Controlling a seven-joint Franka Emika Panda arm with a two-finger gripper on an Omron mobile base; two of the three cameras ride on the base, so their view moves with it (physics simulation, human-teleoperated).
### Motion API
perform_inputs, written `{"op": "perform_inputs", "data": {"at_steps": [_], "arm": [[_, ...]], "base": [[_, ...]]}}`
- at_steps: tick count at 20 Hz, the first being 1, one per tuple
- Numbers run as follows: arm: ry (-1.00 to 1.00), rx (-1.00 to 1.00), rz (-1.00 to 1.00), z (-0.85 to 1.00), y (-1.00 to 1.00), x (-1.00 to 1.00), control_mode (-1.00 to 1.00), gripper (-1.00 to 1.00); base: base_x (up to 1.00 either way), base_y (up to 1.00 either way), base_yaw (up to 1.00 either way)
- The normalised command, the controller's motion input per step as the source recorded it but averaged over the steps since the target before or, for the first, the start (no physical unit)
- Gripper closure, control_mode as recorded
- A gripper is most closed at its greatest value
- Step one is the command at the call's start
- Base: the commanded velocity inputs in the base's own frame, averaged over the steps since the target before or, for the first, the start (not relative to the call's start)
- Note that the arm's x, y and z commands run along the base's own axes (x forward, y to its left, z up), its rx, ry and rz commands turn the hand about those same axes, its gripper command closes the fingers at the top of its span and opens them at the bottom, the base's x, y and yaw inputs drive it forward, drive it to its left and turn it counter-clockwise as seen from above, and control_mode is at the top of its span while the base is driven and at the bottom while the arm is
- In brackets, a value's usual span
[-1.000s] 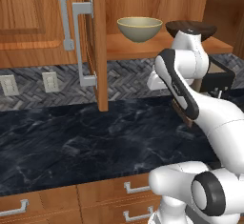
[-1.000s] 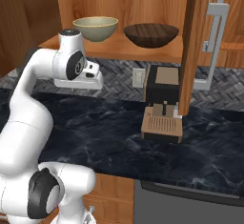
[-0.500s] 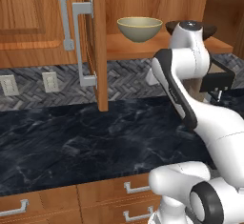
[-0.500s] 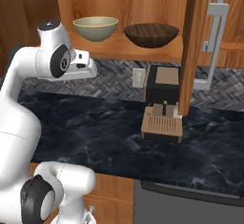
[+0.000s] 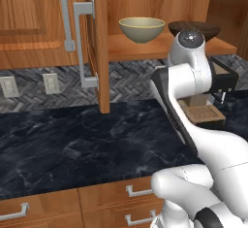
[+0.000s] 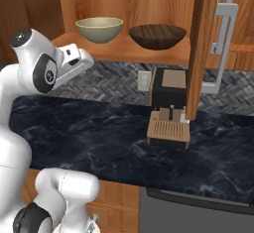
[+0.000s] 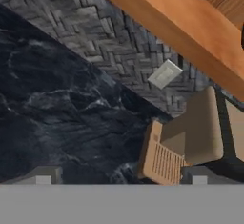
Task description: Pick up the bowls from the cabinet and place each bowl in front of a stool on the dining counter.
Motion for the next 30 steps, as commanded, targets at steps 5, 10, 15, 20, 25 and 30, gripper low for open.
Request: {"op": "perform_inputs", "data": {"at_steps": [5,10,15,20,25,30], "arm": [[-0.03,-0.32,0.03,0.68,0.00,-0.10,-1.00,-1.00],[0.00,-0.25,0.04,0.45,0.02,0.05,-1.00,-1.00],[-0.03,-0.02,-0.01,0.00,0.03,0.03,-1.00,-1.00],[-0.18,-0.22,0.08,0.00,0.32,0.26,-1.00,-1.00],[-0.01,-0.18,0.08,0.21,0.00,0.19,-1.00,-1.00],[0.12,-0.02,0.07,0.36,0.00,0.26,-1.00,-1.00]], "base": [[0.00,0.00,0.00],[0.00,0.00,0.00],[0.00,0.00,0.00],[0.00,0.00,0.00],[0.00,0.00,0.00],[0.00,0.00,0.00]]}}
